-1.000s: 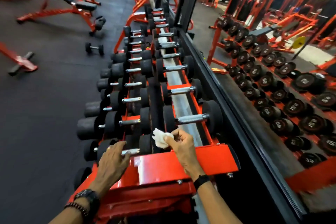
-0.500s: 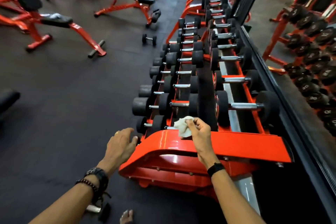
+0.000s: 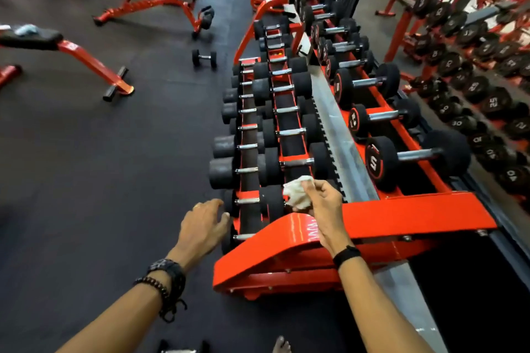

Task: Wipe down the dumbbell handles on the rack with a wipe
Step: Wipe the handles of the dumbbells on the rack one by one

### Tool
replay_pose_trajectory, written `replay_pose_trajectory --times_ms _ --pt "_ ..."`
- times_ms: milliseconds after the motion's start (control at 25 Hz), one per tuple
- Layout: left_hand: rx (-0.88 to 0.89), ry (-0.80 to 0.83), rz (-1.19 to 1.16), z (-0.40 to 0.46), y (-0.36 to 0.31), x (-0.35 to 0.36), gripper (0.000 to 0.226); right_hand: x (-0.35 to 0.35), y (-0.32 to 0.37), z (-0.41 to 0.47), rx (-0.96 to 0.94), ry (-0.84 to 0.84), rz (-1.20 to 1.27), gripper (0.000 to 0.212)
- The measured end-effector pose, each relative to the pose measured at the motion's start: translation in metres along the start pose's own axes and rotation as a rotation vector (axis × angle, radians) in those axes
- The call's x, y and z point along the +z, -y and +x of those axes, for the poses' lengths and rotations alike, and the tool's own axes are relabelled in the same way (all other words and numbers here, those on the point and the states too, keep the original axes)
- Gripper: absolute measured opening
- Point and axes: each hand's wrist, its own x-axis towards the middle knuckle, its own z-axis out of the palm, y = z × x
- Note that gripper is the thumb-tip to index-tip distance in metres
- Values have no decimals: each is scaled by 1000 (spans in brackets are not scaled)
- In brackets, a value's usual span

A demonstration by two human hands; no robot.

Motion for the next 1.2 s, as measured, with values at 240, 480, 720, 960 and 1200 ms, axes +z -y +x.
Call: replay_pose_trajectory --times_ms 240,480,720,960,1200 --pt "120 14 -7 54 7 4 30 3 -23 42 100 -234 38 10" --pt "272 44 130 135 19 -7 29 29 -28 104 170 -335 76 12" --pt "384 154 145 203 -5 -4 15 36 -30 114 220 -413 45 13" --pt "625 340 236 286 -16 16 14 42 -53 125 270 -724 196 19" --pt "944 435 276 394 -25 16 48 120 -73 149 315 -1078 285 16"
